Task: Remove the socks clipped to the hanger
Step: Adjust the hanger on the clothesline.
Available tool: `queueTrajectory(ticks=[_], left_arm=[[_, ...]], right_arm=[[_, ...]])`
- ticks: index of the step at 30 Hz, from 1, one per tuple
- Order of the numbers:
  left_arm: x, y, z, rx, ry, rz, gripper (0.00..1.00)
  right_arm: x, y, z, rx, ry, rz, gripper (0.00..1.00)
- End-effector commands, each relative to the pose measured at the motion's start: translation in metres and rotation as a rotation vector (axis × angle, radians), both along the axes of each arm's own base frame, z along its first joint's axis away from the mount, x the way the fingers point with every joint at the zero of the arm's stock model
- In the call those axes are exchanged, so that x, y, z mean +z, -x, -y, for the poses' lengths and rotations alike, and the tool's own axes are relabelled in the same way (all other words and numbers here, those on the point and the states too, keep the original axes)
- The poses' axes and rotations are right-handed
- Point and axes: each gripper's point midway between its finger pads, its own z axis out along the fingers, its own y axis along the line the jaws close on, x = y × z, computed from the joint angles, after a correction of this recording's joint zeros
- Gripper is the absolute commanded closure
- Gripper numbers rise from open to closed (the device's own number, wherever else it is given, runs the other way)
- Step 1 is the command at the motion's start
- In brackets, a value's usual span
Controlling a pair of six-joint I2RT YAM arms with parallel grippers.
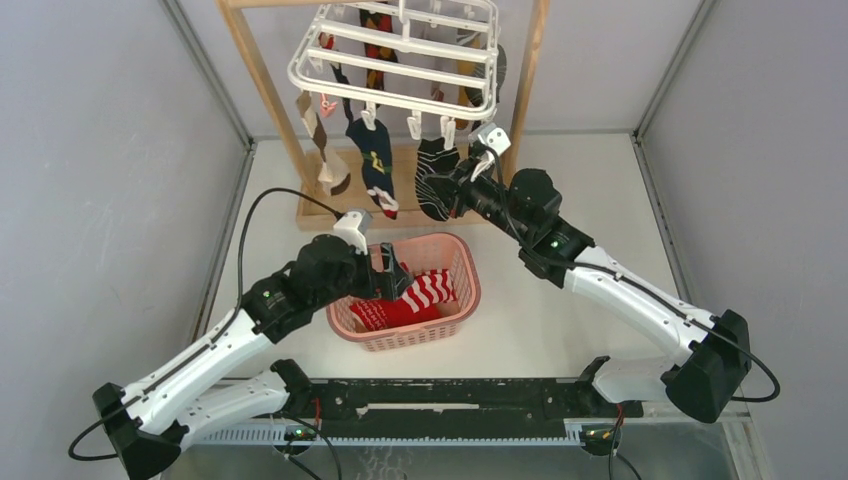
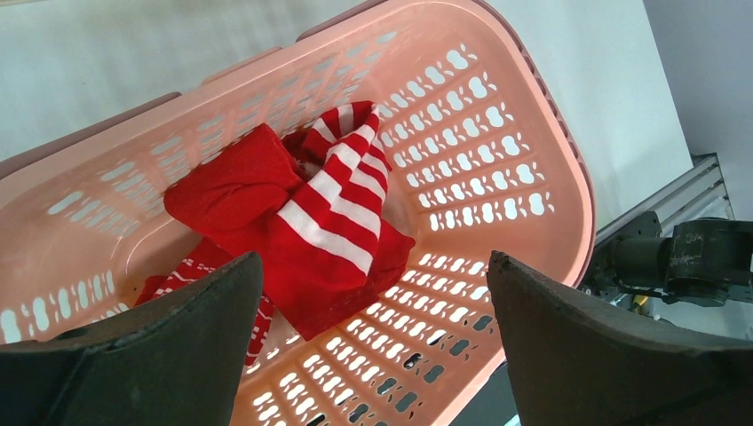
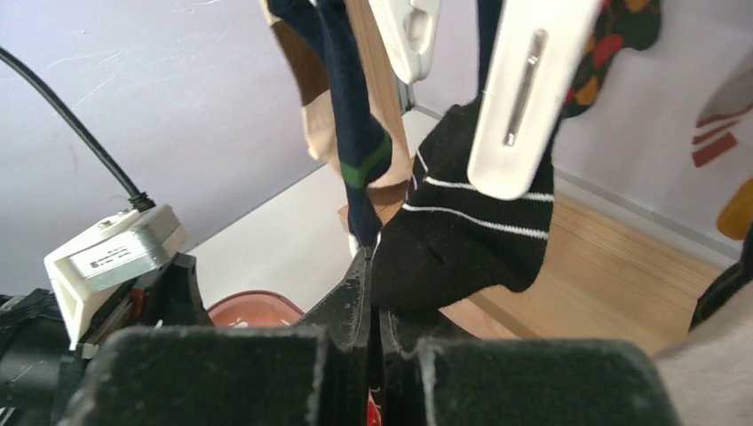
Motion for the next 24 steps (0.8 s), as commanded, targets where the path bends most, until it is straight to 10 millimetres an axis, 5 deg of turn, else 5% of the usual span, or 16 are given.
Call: queueTrajectory(ticks=[1,24], left_arm=[[0.047,-0.014,0.008,0.014,0.079,0.108,0.00],[0.116,-0.057,0.050,-0.064,0.162,0.403,0.00]], right_arm=[[0.021,0.009,-0.004,0.007,-0.034,0.055,0.96],[0.029,0.057,-0.037,0.236,-0.136,-0.035,0.94]])
